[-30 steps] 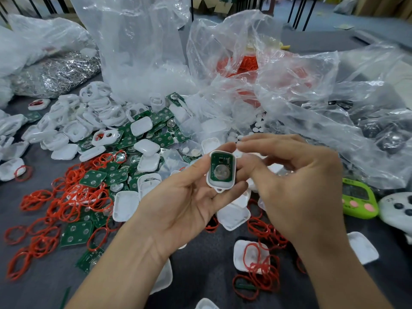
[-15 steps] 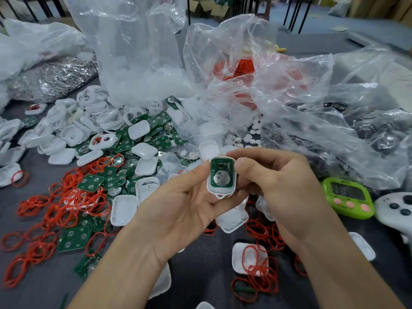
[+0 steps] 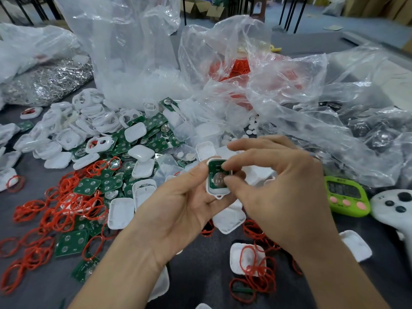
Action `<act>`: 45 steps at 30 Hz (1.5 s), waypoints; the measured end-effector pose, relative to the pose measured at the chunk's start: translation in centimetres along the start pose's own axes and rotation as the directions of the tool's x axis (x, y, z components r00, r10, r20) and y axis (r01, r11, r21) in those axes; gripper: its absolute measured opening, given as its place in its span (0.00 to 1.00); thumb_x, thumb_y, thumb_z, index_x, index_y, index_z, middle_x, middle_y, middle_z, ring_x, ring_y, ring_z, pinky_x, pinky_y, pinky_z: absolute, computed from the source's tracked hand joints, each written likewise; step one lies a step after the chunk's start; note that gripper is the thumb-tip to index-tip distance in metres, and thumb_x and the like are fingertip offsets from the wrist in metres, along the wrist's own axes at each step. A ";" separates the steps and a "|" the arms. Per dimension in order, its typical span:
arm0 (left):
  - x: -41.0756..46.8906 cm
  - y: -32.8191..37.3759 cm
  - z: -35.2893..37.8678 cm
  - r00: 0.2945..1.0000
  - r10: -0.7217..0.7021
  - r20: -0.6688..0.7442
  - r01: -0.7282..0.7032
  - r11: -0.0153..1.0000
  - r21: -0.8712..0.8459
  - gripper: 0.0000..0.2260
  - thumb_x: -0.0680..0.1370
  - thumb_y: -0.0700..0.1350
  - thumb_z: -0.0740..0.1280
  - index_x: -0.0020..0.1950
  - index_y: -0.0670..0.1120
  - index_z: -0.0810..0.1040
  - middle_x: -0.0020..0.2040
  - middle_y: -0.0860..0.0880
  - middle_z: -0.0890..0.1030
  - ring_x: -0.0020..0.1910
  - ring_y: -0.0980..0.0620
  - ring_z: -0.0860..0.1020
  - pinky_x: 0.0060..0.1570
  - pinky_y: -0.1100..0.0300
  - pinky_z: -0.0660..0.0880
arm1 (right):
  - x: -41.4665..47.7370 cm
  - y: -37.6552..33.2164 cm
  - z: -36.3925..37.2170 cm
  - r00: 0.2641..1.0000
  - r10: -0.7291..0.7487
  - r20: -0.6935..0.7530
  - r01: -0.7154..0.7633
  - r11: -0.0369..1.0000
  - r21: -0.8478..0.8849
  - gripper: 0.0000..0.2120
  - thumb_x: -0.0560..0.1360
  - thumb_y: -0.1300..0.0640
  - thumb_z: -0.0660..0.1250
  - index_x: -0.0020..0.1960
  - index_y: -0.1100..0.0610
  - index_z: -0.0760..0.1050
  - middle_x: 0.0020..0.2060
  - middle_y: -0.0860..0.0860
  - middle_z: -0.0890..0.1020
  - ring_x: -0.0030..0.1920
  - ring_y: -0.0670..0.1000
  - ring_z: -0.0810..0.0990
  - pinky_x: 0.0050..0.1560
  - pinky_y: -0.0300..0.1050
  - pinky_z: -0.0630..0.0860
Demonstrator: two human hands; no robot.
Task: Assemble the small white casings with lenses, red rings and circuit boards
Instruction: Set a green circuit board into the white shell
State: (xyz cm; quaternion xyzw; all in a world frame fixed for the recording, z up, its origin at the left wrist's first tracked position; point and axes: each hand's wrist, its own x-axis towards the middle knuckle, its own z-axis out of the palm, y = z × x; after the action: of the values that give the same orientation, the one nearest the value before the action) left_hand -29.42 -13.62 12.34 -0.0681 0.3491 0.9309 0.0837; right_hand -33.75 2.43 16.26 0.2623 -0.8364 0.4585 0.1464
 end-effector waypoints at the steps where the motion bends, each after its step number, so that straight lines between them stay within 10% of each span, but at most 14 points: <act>1: 0.0 0.0 -0.1 1.000 0.001 -0.004 -0.001 1.000 0.005 0.16 0.78 0.44 0.67 0.63 0.38 0.83 0.61 0.40 0.84 0.62 0.43 0.82 0.57 0.49 0.81 | -0.1 0.0 0.1 0.999 -0.046 0.015 0.046 0.997 -0.055 0.12 0.63 0.59 0.84 0.42 0.45 0.87 0.51 0.36 0.85 0.58 0.40 0.79 0.59 0.25 0.69; 32: -0.2 0.1 0.2 0.999 0.002 -0.038 -0.002 1.000 -0.013 0.16 0.81 0.44 0.62 0.59 0.39 0.85 0.58 0.41 0.85 0.57 0.46 0.85 0.56 0.51 0.82 | -0.3 0.6 0.8 0.986 -0.154 0.063 0.161 0.978 -0.132 0.12 0.64 0.59 0.82 0.45 0.50 0.87 0.50 0.41 0.86 0.56 0.41 0.78 0.61 0.26 0.68; 45: -0.3 0.4 0.7 0.996 -0.061 -0.065 0.056 0.995 -0.080 0.18 0.80 0.43 0.64 0.63 0.31 0.80 0.63 0.36 0.82 0.58 0.41 0.84 0.50 0.51 0.83 | 0.6 1.6 -0.2 0.974 0.191 -0.120 -0.167 0.968 0.185 0.13 0.73 0.63 0.75 0.43 0.44 0.86 0.45 0.37 0.86 0.49 0.44 0.86 0.50 0.46 0.83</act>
State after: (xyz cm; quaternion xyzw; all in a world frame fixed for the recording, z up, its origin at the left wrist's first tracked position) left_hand -29.28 -13.48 13.15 -0.1128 0.3132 0.9380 0.0964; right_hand -35.11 3.10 15.55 0.1656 -0.8013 0.5581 0.1378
